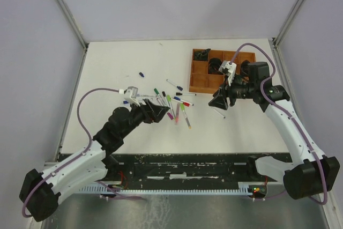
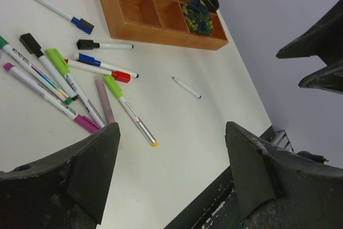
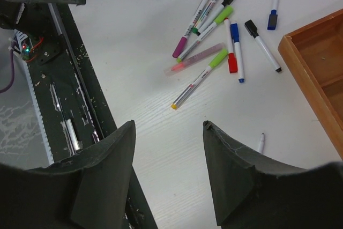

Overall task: Open the pen caps
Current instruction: Pick up the pen from the center of the board.

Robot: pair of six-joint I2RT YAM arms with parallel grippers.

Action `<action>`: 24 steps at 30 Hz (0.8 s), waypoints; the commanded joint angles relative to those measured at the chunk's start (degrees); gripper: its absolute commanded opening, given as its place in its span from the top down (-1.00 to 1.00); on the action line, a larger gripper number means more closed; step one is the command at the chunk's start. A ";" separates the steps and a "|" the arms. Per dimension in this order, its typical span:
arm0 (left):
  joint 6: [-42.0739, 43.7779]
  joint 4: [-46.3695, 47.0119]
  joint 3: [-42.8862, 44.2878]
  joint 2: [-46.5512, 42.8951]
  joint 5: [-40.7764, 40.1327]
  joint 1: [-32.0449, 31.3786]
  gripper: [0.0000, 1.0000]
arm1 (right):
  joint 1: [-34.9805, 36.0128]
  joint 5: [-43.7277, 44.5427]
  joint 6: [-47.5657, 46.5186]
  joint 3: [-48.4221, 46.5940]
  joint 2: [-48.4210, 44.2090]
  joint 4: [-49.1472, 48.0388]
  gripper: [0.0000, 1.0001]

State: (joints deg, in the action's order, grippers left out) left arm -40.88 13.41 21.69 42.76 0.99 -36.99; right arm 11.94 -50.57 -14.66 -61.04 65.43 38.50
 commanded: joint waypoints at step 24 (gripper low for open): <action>8.34 -28.51 32.06 38.42 -36.27 -17.85 -0.12 | -0.12 6.47 -1.66 -1.02 0.96 1.18 -0.23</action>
State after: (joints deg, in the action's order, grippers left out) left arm -36.60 -11.40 47.68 75.20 -30.96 -55.22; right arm 11.94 -45.12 -15.51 -61.04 66.19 39.99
